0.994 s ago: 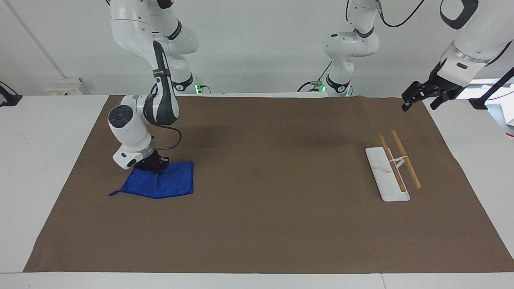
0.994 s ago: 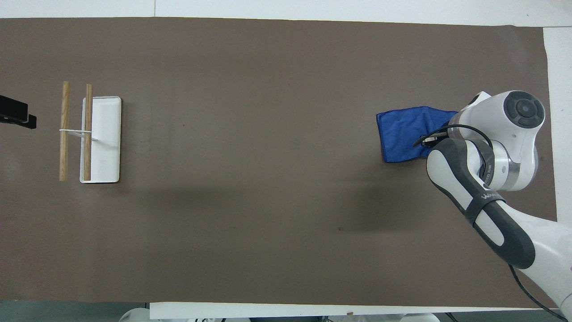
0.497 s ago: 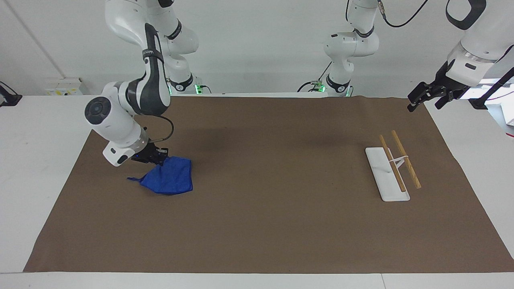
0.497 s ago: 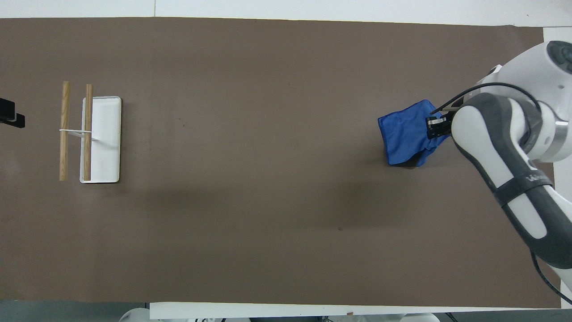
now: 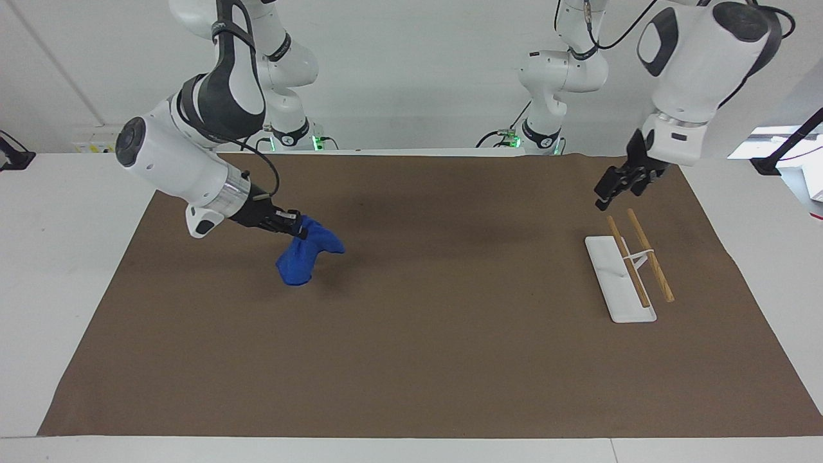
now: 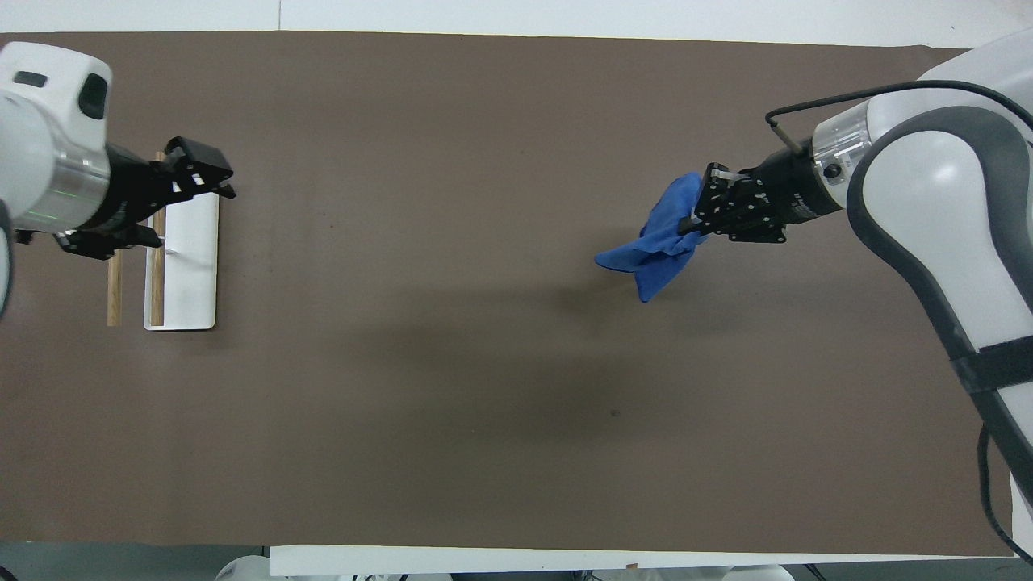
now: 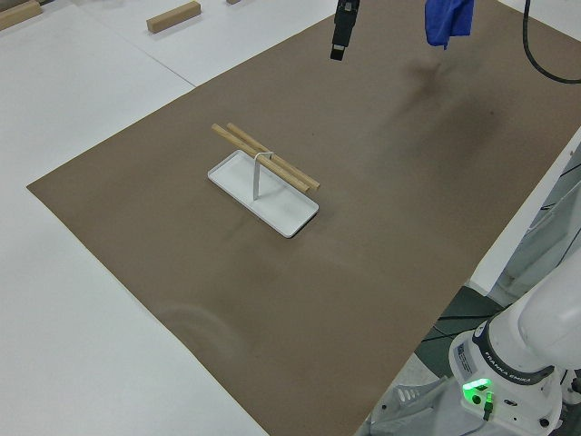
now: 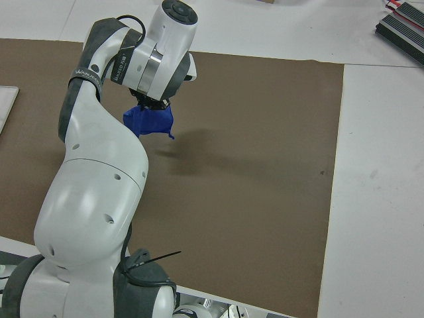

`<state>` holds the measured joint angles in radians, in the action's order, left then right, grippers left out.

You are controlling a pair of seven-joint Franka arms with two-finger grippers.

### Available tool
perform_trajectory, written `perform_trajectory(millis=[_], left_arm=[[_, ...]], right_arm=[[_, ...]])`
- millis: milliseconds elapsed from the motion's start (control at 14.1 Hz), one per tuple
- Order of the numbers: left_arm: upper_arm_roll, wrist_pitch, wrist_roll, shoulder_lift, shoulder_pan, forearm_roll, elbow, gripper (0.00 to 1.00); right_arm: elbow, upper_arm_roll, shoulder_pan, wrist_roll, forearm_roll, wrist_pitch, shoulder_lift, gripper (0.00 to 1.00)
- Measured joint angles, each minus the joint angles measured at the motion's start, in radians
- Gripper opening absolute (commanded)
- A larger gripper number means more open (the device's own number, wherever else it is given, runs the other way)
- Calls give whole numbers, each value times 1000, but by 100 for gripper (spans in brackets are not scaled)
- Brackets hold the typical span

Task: Right arm passes towel to left arm to hang
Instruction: 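Lift the towel with the right gripper while the left gripper approaches, then grasp the towel with the left gripper beside the right gripper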

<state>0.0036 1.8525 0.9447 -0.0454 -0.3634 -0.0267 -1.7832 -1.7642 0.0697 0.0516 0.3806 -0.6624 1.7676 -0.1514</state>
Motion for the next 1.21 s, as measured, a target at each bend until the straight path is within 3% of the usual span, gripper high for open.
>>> perform_trajectory(millis=[213, 426, 710, 994, 1206], left_arm=[[-4, 138, 384, 41, -117, -57, -10, 100], [-4, 220, 570, 101, -194, -99, -7, 99], [-4, 235, 658, 143, -285, -132, 2, 99], [-4, 211, 726, 149, -340, -155, 3, 96], [1, 165, 732, 149, -339, -165, 14, 68]], right_arm=[[0, 61, 7, 161, -132, 0, 8, 0], [0, 79, 32, 263, -222, 2, 9, 0], [0, 80, 57, 405, -322, 10, 9, 0], [-9, 80, 93, 488, -335, 81, 9, 0], [-18, 81, 118, 513, -335, 110, 9, 0]])
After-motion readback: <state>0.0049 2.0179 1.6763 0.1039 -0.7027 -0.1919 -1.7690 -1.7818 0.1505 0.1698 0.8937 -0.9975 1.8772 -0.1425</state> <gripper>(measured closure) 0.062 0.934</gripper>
